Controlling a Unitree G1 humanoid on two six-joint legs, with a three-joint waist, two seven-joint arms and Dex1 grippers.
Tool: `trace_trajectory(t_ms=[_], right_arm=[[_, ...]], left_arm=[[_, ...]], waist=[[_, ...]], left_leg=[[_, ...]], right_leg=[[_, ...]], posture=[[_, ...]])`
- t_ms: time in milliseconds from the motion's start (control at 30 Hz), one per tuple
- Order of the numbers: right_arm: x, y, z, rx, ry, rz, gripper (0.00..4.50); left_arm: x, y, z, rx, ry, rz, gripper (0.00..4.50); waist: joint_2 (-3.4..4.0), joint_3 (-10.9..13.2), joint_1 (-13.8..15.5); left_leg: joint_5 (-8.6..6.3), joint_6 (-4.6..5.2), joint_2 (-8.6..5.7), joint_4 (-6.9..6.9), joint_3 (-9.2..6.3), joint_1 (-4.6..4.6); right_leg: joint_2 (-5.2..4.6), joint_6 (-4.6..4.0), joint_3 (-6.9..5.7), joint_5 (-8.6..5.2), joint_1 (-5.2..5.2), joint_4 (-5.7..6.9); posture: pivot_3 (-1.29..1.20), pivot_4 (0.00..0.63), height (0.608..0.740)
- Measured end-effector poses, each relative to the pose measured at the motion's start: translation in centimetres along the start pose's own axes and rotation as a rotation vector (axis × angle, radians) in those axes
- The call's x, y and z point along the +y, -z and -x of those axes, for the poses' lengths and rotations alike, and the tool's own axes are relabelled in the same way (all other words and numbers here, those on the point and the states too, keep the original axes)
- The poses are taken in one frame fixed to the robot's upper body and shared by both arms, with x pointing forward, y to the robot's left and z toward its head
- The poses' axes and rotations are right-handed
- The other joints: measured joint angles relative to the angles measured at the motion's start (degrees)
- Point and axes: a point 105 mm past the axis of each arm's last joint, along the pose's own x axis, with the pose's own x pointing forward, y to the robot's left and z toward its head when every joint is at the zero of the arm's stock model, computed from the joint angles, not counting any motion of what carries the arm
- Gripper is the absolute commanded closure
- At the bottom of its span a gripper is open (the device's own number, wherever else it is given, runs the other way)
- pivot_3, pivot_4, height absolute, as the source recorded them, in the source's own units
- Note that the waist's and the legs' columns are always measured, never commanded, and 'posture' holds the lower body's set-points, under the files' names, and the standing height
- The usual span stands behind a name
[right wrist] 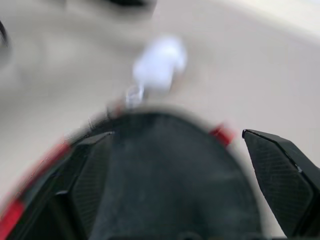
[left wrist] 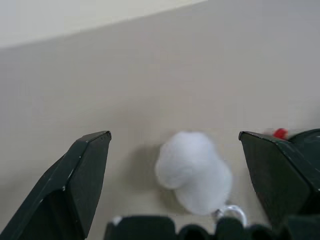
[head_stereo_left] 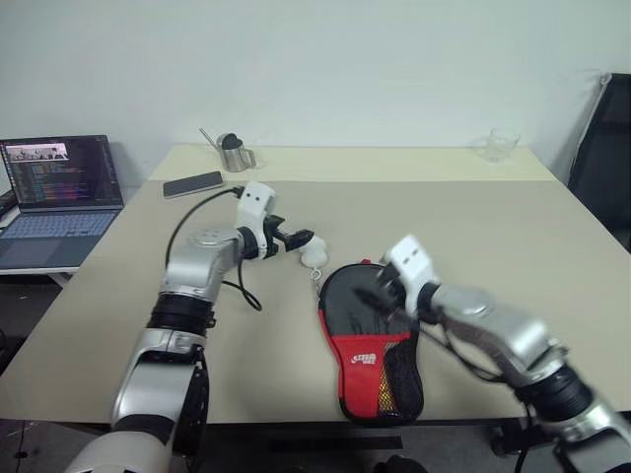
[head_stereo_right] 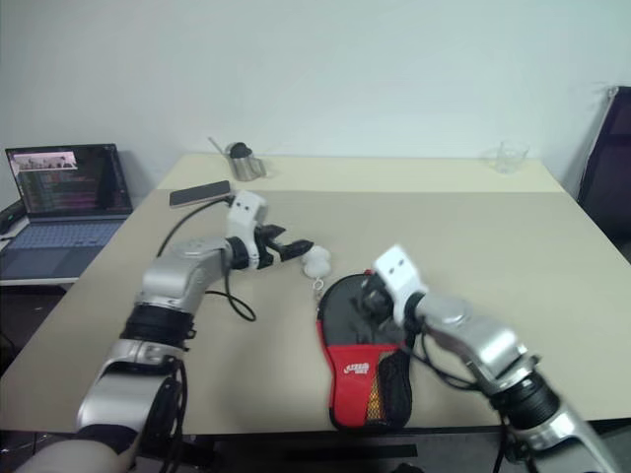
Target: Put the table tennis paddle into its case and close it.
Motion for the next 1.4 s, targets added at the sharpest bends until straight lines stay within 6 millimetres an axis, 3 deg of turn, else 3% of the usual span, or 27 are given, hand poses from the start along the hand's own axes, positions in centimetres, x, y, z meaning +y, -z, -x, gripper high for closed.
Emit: trace_trajectory(t_ms=[233,400,733,833,1167,1233,1400], right_arm=[[0.5,0.3,-1.3,-0.025,-0.017,-0.070,0.03],[0.5,0.4,-1.4,-0.019,-0.023,-0.072,0.03],[1.1,0.9,-1.6,0.004,-0.045,-0.066,0.03],[1.3,0.9,-1.7,0.006,-0.057,-0.064,0.00],[1.7,0.7,-1.9,0.008,-0.071,-0.067,0.00],[1.8,0.7,-1.9,0.010,-0.075,-0.064,0.00],[2.0,0.7,-1.7,0.011,-0.081,-0.073,0.00]], left_arm=[[-1.6,2.5,-2.1,0.092,0.022,0.014,0.00],[0.4,5.8,-2.4,0.209,-0.115,-0.003,0.00],[-0.3,6.4,-3.9,0.207,-0.145,-0.047,0.00],[-0.5,6.5,-4.3,0.205,-0.148,-0.038,0.56],[-1.7,5.9,-5.8,0.216,-0.142,-0.114,3.88],[-1.6,5.8,-5.8,0.219,-0.152,-0.146,4.11],[-1.5,4.8,-6.3,0.218,-0.217,-0.279,4.11]], waist=[[-0.02,-0.07,-0.49],[-0.05,-0.10,-0.62],[-0.19,-0.68,-0.43],[-0.20,-0.68,-0.34],[-0.20,-0.68,-0.54],[-0.20,-0.68,-0.56],[-0.21,-0.67,-0.54]], left_leg=[[0.00,0.00,-0.05,0.01,0.01,0.41],[0.00,0.00,-0.01,-0.01,0.03,0.64],[-0.01,0.01,-0.02,-0.04,-0.05,1.01],[-0.09,0.15,-0.05,-0.05,-0.16,1.26],[-0.02,0.02,-0.05,-0.06,-0.14,1.25],[-0.03,0.04,-0.04,-0.06,-0.15,1.25],[-0.06,0.08,-0.05,-0.06,-0.15,1.23]], right_leg=[[-0.04,0.08,0.02,0.05,0.27,0.13],[0.04,0.07,0.02,0.06,0.44,0.22],[0.02,0.08,-0.02,0.07,0.95,0.10],[0.03,0.12,-0.11,0.07,1.28,-0.01],[0.03,0.13,-0.10,0.08,1.24,0.00],[0.04,0.13,-0.10,0.08,1.24,0.02],[0.04,0.14,-0.11,0.08,1.23,0.02]], posture=[[0.00,0.150,0.740],[0.00,0.150,0.740],[0.00,0.150,0.740],[0.00,0.150,0.740],[0.00,0.150,0.740],[0.00,0.150,0.740],[0.00,0.150,0.740]])
